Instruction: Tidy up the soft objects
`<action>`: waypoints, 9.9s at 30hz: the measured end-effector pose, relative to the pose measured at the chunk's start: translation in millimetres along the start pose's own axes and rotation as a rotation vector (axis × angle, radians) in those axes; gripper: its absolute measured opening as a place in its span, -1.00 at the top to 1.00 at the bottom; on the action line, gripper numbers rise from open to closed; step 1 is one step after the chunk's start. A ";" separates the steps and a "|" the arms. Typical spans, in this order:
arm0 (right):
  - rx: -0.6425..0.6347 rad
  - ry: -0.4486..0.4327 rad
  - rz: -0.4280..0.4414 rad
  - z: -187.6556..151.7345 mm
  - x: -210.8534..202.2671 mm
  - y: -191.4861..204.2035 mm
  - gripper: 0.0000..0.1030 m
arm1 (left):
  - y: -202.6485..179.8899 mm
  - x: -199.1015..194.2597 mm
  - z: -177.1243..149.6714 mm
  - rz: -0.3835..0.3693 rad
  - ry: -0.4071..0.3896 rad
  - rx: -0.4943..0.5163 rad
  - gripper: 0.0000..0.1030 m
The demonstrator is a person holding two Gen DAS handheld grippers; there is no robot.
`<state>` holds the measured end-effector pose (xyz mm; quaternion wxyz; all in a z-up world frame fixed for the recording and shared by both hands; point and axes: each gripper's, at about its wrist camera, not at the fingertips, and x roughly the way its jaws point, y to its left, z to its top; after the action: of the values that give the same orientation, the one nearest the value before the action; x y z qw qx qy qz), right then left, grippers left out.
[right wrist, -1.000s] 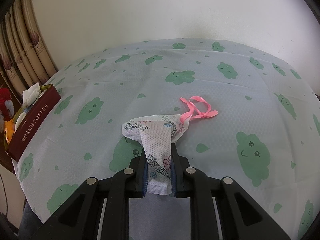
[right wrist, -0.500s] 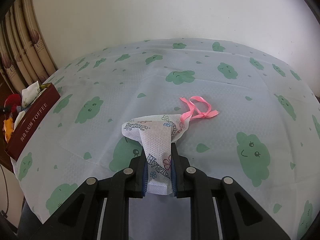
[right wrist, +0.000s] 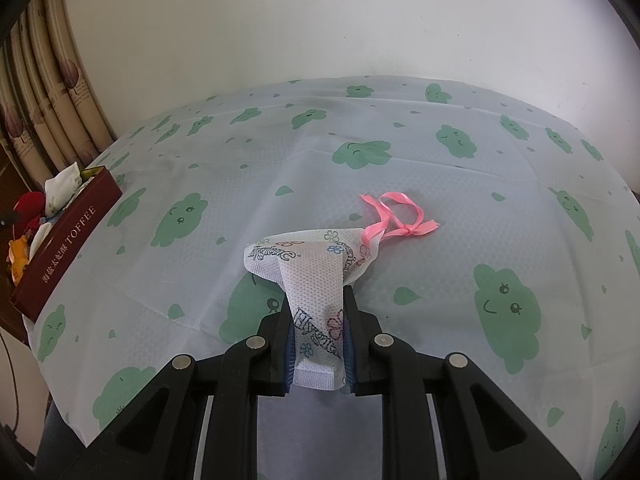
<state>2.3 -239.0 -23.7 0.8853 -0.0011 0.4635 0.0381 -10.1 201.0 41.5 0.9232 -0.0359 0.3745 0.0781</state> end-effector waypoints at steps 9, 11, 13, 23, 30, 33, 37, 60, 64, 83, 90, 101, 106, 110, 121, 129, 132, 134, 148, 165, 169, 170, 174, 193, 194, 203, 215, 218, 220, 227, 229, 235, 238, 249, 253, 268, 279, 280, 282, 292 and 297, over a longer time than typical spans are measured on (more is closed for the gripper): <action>-0.001 0.000 0.005 -0.6 -0.4 1.2 0.61 | -7.8 -40.7 -18.0 -0.115 -0.014 -0.108 -0.08; -0.003 0.000 0.005 -0.3 -0.3 1.0 0.61 | -18.5 -49.9 -30.7 -0.089 -0.033 -0.094 -0.08; -0.002 0.000 0.006 -0.5 -0.2 1.2 0.61 | -29.8 -58.2 -44.1 -0.077 -0.039 -0.080 -0.08; -0.075 0.037 0.011 11.2 -9.4 19.4 0.66 | -50.3 -79.3 -83.7 -0.043 -0.063 -0.021 -0.08; -0.131 -0.001 0.130 44.0 -34.4 82.7 0.66 | -40.3 -85.9 -86.8 -0.017 -0.110 -0.038 -0.09; -0.175 -0.004 0.236 62.0 -39.0 134.9 0.66 | -35.7 -85.6 -86.3 -0.008 -0.107 -0.058 -0.09; -0.231 0.011 0.360 80.6 -33.5 206.5 0.66 | -29.6 -87.9 -85.7 0.000 -0.114 -0.082 -0.09; -0.306 0.154 0.420 91.0 72.7 341.5 0.66 | -16.1 -65.8 -87.6 0.047 -0.021 -0.108 -0.09; -0.339 0.149 0.400 84.6 75.6 346.6 0.65 | -13.7 -61.3 -88.5 0.057 0.001 -0.116 -0.09; -0.378 0.073 0.372 70.8 61.1 345.1 -0.25 | -13.3 -50.1 -91.6 0.091 0.058 -0.104 -0.09; -0.372 0.020 0.352 68.8 41.0 333.4 -0.46 | -12.5 -48.8 -91.9 0.108 0.073 -0.109 -0.09; -0.301 -0.166 0.348 53.4 -41.5 302.6 -0.66 | -11.4 -61.2 -89.0 0.102 0.037 -0.114 -0.18; -0.296 -0.403 0.214 25.7 -94.4 303.6 -0.97 | -19.8 -76.2 -83.1 0.097 -0.011 -0.035 -0.18; -0.269 -0.525 0.075 7.6 -124.0 306.7 -0.99 | -20.7 -95.3 -79.1 0.143 -0.110 0.011 -0.18; -0.316 -0.584 0.070 -6.4 -165.0 316.9 -0.99 | 6.3 -121.3 -76.8 0.110 -0.219 -0.089 -0.18; -0.243 -0.533 0.064 -4.0 -164.7 306.5 -0.99 | -1.4 -128.0 -78.7 0.095 -0.251 -0.062 -0.18; -0.215 -0.515 0.074 -4.9 -162.2 299.6 -0.99 | -4.6 -128.9 -79.0 0.082 -0.256 -0.052 -0.18; -0.225 -0.535 0.051 -9.7 -162.5 301.4 -0.99 | -7.1 -129.0 -78.8 0.081 -0.260 -0.042 -0.18; -0.196 -0.503 0.033 -15.5 -150.1 300.9 -0.99 | -4.4 -126.8 -78.3 0.085 -0.251 -0.061 -0.18; -0.199 -0.483 0.048 -18.1 -147.7 301.9 -0.99 | -5.2 -120.5 -79.4 0.112 -0.223 -0.056 -0.19; -0.203 -0.481 0.054 -19.1 -147.2 302.1 -0.99 | -2.8 -118.5 -79.1 0.107 -0.212 -0.068 -0.19; -0.205 -0.480 0.052 -19.7 -146.6 302.7 -0.99 | -2.5 -118.2 -78.8 0.109 -0.211 -0.069 -0.19; -0.207 -0.469 0.056 -20.7 -144.8 305.3 -0.99 | -1.7 -117.2 -79.1 0.116 -0.208 -0.071 -0.19; -0.222 -0.457 0.067 -24.2 -144.8 308.9 -0.99 | 0.9 -116.5 -79.0 0.122 -0.199 -0.076 -0.19; -0.222 -0.457 0.067 -24.1 -144.6 309.0 -0.99 | 2.5 -116.4 -78.9 0.119 -0.198 -0.083 -0.19; -0.234 -0.451 0.074 -26.5 -143.4 310.7 -0.99 | 9.5 -116.3 -77.8 0.115 -0.193 -0.099 -0.19; -0.237 -0.445 0.077 -27.3 -141.5 310.7 -0.99 | 11.2 -114.1 -78.1 0.121 -0.184 -0.106 -0.19; -0.238 -0.444 0.076 -27.8 -140.9 311.1 -0.99 | 10.7 -113.5 -77.8 0.121 -0.182 -0.106 -0.19; -0.239 -0.442 0.078 -27.5 -140.9 310.7 -0.99 | 10.8 -113.7 -77.9 0.122 -0.182 -0.107 -0.19; -0.239 -0.441 0.079 -28.0 -140.4 310.1 -0.99 | 11.5 -111.8 -79.3 0.120 -0.171 -0.107 -0.23; -0.239 -0.438 0.080 -28.4 -140.4 309.5 -0.99 | 10.8 -111.8 -80.0 0.125 -0.171 -0.106 -0.24; -0.239 -0.440 0.078 -28.0 -140.6 309.2 -0.99 | 10.1 -115.8 -79.9 0.132 -0.190 -0.109 -0.25; -0.240 -0.440 0.080 -28.4 -139.7 306.7 -0.99 | 10.0 -117.6 -79.0 0.144 -0.191 -0.110 -0.25; -0.226 -0.443 0.075 -26.8 -139.6 297.0 -0.99 | -11.1 -139.8 -73.8 0.139 -0.258 -0.029 -0.49; -0.216 -0.436 0.072 -24.9 -139.5 290.4 -0.99 | -6.4 -141.9 -70.9 0.120 -0.234 -0.084 -0.49; -0.227 -0.434 0.076 -23.7 -141.8 287.5 -0.99 | -6.7 -143.4 -70.4 0.162 -0.225 -0.036 -0.50; -0.228 -0.428 0.078 -25.2 -142.1 288.8 -0.99 | -7.2 -146.3 -72.0 0.119 -0.233 -0.019 -0.50; -0.228 -0.428 0.079 -25.8 -142.5 289.2 -0.99 | -7.2 -145.8 -72.6 0.115 -0.227 -0.017 -0.50; -0.231 -0.427 0.079 -25.9 -142.2 289.6 -0.99 | -7.5 -144.2 -73.5 0.120 -0.218 -0.013 -0.50; -0.239 -0.419 0.082 -27.2 -141.6 292.6 -0.99 | -0.8 -134.7 -74.0 0.113 -0.183 -0.040 -0.50; -0.246 -0.414 0.086 -28.1 -140.6 293.6 -0.99 | 2.2 -131.3 -74.3 0.118 -0.175 -0.048 -0.50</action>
<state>-120.6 43.4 85.4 0.9522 -0.0815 0.2636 0.1313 -154.3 178.4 79.7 0.9451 -0.0288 0.2917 0.1443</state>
